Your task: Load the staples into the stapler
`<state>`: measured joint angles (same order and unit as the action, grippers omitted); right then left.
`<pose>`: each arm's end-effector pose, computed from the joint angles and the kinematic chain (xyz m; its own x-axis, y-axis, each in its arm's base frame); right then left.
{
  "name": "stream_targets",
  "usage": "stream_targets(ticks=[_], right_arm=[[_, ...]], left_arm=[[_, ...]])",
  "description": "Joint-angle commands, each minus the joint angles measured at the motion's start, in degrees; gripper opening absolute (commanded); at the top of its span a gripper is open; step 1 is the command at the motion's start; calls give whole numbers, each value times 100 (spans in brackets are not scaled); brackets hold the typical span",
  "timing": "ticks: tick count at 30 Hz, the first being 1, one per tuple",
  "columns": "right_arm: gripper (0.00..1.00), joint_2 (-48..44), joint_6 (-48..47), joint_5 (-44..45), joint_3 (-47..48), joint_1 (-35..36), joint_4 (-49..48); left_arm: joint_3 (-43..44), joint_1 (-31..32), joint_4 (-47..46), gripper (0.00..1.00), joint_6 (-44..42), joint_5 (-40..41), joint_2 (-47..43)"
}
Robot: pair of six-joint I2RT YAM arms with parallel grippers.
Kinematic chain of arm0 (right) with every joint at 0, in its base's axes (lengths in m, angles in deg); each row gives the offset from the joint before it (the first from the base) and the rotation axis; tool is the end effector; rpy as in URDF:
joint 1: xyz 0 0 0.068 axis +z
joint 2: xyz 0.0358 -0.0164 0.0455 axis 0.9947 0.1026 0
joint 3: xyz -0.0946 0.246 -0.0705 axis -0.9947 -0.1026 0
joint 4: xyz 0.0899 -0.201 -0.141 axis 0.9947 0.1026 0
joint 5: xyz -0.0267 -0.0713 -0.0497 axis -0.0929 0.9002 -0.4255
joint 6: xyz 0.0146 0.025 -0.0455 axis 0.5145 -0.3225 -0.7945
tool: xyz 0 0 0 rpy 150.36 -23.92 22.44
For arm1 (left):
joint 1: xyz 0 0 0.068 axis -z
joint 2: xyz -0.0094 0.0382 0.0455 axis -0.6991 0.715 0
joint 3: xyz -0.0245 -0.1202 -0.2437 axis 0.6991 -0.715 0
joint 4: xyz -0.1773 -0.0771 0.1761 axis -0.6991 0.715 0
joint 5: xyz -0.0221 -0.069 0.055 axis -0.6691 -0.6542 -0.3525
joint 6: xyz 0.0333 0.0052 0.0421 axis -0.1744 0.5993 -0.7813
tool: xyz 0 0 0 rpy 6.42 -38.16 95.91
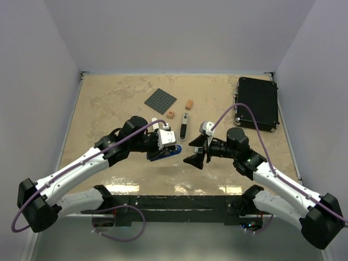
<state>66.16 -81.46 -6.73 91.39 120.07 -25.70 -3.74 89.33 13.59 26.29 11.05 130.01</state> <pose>0.1514 0.1353 0.2546 -0.2736 -0.1120 -0.9553 -0.9134 0.3415 0.2216 0.1578 -0.1767 0.2928 -0.0793 0.5527 -0.8296 0.9635 0.2560 0.0785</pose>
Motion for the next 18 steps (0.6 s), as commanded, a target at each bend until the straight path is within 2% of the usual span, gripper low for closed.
stream_targets(ticks=[1,18], right_arm=[[84,197,-738,-773,707,147,-17],[70,1058,-1337,-1081,1262,543,142]], left_arm=[[188,-41,-340,0,-109,-972,-269],[601,-50,-717,0,225,-1421,-427]])
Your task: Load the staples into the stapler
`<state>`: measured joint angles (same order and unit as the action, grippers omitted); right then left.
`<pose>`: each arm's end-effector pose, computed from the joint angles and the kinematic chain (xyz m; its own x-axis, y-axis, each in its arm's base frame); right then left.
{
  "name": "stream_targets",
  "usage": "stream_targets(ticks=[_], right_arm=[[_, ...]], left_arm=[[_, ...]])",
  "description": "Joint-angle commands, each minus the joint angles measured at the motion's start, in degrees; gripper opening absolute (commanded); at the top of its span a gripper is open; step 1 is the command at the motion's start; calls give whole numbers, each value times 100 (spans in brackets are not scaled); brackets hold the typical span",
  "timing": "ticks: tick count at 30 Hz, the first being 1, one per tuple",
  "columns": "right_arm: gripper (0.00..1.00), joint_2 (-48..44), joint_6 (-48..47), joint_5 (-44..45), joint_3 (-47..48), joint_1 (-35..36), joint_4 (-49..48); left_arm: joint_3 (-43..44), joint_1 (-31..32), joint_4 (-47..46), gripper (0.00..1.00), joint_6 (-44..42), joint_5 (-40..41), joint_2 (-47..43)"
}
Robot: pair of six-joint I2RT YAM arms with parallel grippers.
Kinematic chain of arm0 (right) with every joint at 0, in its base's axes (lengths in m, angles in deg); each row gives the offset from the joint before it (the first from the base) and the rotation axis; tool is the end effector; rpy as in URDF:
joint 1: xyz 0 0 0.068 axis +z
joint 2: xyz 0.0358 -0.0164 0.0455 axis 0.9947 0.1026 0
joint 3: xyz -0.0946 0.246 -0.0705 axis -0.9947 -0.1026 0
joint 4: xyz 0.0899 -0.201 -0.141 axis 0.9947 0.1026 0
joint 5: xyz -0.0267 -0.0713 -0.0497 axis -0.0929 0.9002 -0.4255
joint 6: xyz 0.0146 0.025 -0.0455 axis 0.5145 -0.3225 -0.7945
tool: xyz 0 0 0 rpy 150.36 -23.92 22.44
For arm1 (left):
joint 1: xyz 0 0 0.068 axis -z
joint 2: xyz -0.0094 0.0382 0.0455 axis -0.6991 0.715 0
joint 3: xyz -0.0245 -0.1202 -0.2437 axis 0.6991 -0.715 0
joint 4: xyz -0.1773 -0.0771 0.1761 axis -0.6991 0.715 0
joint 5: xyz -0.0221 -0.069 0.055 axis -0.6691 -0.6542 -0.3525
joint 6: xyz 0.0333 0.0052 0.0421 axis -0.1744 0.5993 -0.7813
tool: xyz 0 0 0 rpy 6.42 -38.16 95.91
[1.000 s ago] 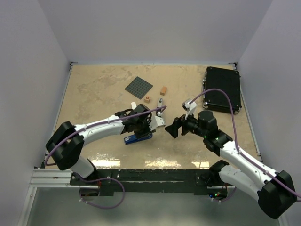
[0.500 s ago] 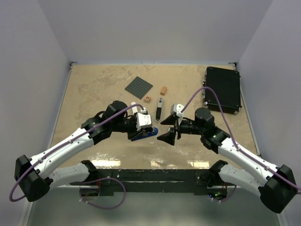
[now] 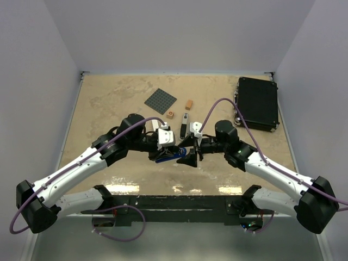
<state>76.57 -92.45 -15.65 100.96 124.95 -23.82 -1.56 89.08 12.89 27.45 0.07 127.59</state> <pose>0.1626 0.1734 0.2742 -0.1120 -0.1969 -0.9740 -0.9917 0.0842 0.0970 0.1483 -0.1744 0.3175 -0.0316 0.4350 -0.8999 0.9923 0.1218 0.0241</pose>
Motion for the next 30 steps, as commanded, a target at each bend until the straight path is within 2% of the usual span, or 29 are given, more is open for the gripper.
stream_targets(ticks=[1,6,9,10,12,13,15,16,18,24,27,30], right_arm=[[68,44,-246,-207,313,47,-64],[62,167,-299,-189,366,56,-160],[53,246,-334,-163,410,56,-161],[45,273,-369,-163,427,56,-126],[36,343,-465,-145,463,56,-12],[27,335,-492,-137,471,56,6],[14,300,-501,-145,472,64,-2],[1,291,-483,-137,463,64,-29],[0,238,-326,-84,445,56,-168],[0,-157,430,180,94,-14,-1204],[0,-342,966,162,-47,-164,-1819],[0,-509,1528,92,-196,-418,-2558]], left_arm=[[383,-34,-691,0,153,-324,-167],[470,-43,-718,0,215,-386,-44],[523,-87,-735,0,232,-429,35],[524,-122,-761,0,258,-421,26],[524,-184,-814,0,302,-421,18],[550,-254,-788,0,302,-430,35],[603,-350,-701,0,311,-482,53],[603,-490,-691,0,311,-491,35],[541,-693,-744,0,381,-517,-17],[146,-2002,-1288,0,864,-570,-570],[-117,-2626,-1717,0,1303,-561,-834],[-521,-3136,-2323,0,2214,-299,-1133]])
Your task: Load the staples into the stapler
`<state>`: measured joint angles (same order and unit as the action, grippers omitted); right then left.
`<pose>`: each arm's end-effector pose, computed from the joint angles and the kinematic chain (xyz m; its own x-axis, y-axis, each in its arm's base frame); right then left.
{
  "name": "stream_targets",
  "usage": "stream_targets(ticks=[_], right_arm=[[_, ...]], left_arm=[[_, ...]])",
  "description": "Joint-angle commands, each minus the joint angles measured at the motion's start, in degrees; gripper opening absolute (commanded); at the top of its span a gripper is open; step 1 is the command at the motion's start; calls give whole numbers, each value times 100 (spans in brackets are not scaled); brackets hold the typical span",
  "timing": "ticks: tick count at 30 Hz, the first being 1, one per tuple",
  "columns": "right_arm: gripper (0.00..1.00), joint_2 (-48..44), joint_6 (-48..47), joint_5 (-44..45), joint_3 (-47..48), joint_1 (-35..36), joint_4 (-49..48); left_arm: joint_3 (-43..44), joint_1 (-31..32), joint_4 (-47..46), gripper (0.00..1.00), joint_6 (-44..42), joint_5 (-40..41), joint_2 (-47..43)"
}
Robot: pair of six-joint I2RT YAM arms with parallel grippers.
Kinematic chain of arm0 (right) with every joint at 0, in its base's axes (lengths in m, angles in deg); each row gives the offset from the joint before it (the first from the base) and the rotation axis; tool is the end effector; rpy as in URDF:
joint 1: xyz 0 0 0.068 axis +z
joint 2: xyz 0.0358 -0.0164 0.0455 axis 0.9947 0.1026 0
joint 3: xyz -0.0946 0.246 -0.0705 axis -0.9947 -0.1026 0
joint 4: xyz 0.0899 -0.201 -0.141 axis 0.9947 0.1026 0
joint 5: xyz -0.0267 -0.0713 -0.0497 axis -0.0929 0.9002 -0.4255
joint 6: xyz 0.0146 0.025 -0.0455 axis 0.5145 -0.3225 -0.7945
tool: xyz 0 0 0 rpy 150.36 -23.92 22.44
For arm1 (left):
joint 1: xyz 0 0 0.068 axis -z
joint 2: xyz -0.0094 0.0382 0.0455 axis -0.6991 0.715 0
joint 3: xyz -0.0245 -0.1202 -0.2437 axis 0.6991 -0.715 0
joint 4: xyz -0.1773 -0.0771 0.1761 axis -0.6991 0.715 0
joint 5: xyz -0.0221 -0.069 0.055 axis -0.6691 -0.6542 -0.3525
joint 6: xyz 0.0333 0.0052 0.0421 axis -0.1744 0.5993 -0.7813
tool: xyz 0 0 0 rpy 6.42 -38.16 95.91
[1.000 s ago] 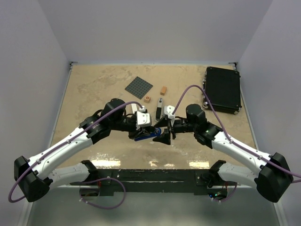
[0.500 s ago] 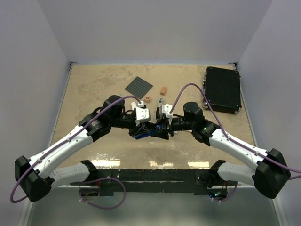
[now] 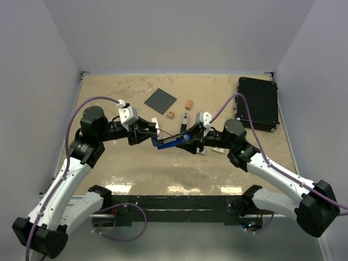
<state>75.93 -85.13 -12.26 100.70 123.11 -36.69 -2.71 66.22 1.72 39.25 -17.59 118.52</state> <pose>0.1714 0.1688 0.2969 -0.0670 -0.0329 -0.9972 -0.9823 0.1775 0.0601 0.1687 -0.0975 0.3617 -0.0607 0.1221 -0.9907 0.9577 0.2869 -0.0234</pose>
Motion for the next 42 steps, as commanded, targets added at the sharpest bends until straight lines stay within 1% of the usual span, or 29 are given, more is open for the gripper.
stream_targets(ticks=[1,4,5,7,8,9,11,12,17,18,21,22,23,24,25,26,27,28,29,30,31,32,33,35,38,39,40,41,42], right_arm=[[0,-481,928,-247,-214,-366,-1455],[0,-586,1306,-282,-284,-560,-2001],[0,-595,1498,-291,-337,-587,-2133],[0,-613,1728,-273,-407,-639,-2589],[0,-630,1929,-247,-486,-631,-2878],[0,-657,2035,-212,-530,-631,-3020],[0,-701,2220,-54,-618,-622,-3284],[0,-736,2256,-10,-636,-622,-3355],[0,-885,2370,131,-698,-631,-3602],[0,-894,2397,122,-706,-631,-3645],[0,-877,2493,61,-706,-622,-3804],[0,-877,2502,43,-715,-631,-3821],[0,-859,2528,43,-715,-631,-3874],[0,-850,2555,52,-715,-622,-3926],[0,-842,2572,61,-733,-622,-3979],[0,-798,2607,69,-715,-631,-4058],[0,-780,2616,78,-706,-631,-4094],[0,-754,2625,78,-680,-622,-4120],[0,-727,2634,70,-628,-631,-4164],[0,-658,2643,61,-601,-631,-4190],[0,-622,2660,43,-575,-622,-4225],[0,-596,2678,43,-531,-622,-4295],[0,-526,2678,34,-504,-613,-4305],[0,-455,2669,17,-408,-613,-4296],[0,-288,2590,-27,-267,-622,-4217],[0,-244,2573,-45,-232,-613,-4191],[0,-165,2555,-53,-188,-613,-4173],[0,-139,2555,-53,-170,-605,-4164],[0,-95,2546,-62,-162,-596,-4147]], left_arm=[[-502,-1042,-1444,0,1195,1581,-331],[-784,-1167,-1745,0,1793,2345,-507],[-915,-1176,-1789,0,1933,2791,-560],[-1109,-1202,-1964,0,2504,3276,-788],[-1284,-1202,-2000,0,2697,3766,-868],[-1381,-1202,-2044,0,3143,3980,-964],[-1670,-1202,-2071,0,3567,4567,-1245],[-1777,-1202,-2071,0,4048,4736,-1342],[-2339,-1202,-1668,0,5316,5562,-1975],[-2410,-1202,-1623,0,5710,5607,-2106],[-2638,-1202,-1517,0,6440,5608,-2283],[-2691,-1202,-1534,4,6617,5556,-2309],[-2805,-1202,-1517,11,6811,5442,-2318],[-2867,-1202,-1526,24,7204,5363,-2336],[-2928,-1202,-1552,31,7408,5266,-2336],[-3068,-1202,-1578,46,7602,5126,-2327],[-3148,-1202,-1570,52,8047,4968,-2327],[-3288,-1202,-1561,56,8235,4888,-2327],[-3350,-1202,-1535,66,8384,4783,-2336],[-3377,-1202,-1474,71,8586,4747,-2345],[-3386,-1202,-1360,76,8684,4720,-2354],[-3360,-1194,-1002,84,8789,4685,-2354],[-3342,-1194,-877,87,8895,4676,-2362],[-3246,-1185,-579,89,8826,4685,-2406],[-2877,-1185,-497,89,8011,4860,-2503],[-2737,-1176,-541,89,7268,4896,-2486],[-2492,-1185,-672,90,6817,4879,-2459],[-2394,-1185,-1143,93,6317,4583,-2416],[-2315,-1185,-1461,93,5355,4362,-2319]])
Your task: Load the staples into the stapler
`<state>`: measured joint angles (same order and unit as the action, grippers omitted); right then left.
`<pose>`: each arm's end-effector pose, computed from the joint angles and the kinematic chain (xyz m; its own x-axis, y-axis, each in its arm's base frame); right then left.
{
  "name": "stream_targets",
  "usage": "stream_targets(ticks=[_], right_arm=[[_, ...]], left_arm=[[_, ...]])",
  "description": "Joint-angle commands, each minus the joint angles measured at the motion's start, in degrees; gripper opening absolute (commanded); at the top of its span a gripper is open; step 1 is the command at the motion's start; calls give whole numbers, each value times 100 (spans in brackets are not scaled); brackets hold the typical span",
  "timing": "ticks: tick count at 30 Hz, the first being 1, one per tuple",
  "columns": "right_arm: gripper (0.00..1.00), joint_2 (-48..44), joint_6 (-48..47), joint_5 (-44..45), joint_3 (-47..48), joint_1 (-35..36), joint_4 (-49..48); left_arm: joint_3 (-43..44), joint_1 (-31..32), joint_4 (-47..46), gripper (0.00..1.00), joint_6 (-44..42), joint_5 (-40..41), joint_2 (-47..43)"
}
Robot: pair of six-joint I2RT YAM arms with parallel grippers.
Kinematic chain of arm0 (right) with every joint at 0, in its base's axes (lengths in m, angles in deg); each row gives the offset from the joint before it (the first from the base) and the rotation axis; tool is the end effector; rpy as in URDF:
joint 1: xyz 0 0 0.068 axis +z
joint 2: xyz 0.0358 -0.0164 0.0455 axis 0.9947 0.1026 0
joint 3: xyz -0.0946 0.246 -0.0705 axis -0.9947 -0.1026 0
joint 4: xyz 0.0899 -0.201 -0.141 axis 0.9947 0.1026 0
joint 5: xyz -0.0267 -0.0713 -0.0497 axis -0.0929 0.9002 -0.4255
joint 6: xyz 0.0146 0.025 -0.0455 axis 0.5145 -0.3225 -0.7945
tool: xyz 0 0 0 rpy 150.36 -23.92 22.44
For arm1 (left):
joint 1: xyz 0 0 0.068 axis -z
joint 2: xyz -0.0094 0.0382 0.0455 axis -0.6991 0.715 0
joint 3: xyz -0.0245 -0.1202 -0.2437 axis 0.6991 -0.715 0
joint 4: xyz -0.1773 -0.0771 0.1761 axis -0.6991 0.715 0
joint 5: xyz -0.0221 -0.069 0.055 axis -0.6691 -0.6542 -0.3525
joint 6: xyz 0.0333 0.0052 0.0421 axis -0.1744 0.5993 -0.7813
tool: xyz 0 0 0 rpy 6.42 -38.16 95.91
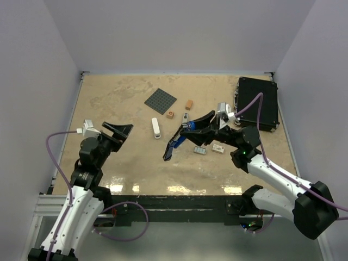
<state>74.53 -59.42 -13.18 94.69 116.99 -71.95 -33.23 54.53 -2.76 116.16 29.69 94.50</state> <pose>0.1705 0.1385 0.3257 -0.0658 0.3601 -0.9306 -0.9786 0.1588 0.1306 0.1384 -0.0271 0.2419 -0.3104 -0.8885 -0.3380 -0.1402 0.3945 -0.9082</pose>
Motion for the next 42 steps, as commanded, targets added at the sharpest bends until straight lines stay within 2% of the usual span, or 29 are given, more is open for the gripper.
stream_targets(ticks=[1,3,5,8,11,12,15,17,19,27,36,39,42], right_arm=[[0,98,-42,30,457,16,-595],[0,168,-42,21,475,34,-577],[0,238,-51,38,501,60,-542],[0,326,-77,73,571,122,-481],[0,388,-138,109,642,192,-385],[0,388,-156,109,650,227,-367],[0,397,-156,161,642,262,-366],[0,406,-156,188,642,289,-358],[0,380,-165,205,624,306,-340],[0,274,-174,319,519,350,-261],[0,125,-244,425,405,359,-164],[0,55,-270,434,343,359,-129],[0,-24,-358,469,264,359,29]], left_arm=[[842,-7,-1225,94,-2721,-620,127],[756,37,-2295,97,-3606,-1892,232],[624,90,-3059,98,-3954,-2989,320],[641,256,-3388,98,-4734,-4046,628],[790,511,-3302,97,-5263,-4707,927],[851,703,-3197,97,-5691,-4814,1032],[1124,1134,-2652,94,-6526,-4912,1260],[1282,1250,-2388,91,-6784,-5069,1419],[1344,1329,-2422,88,-6829,-5140,1604],[1519,1706,-2660,64,-7022,-5176,2192],[1827,2226,-2396,43,-7224,-4692,2790],[1889,2235,-2273,28,-7365,-4613,2808],[2003,2235,-1975,6,-7663,-4438,2791]])
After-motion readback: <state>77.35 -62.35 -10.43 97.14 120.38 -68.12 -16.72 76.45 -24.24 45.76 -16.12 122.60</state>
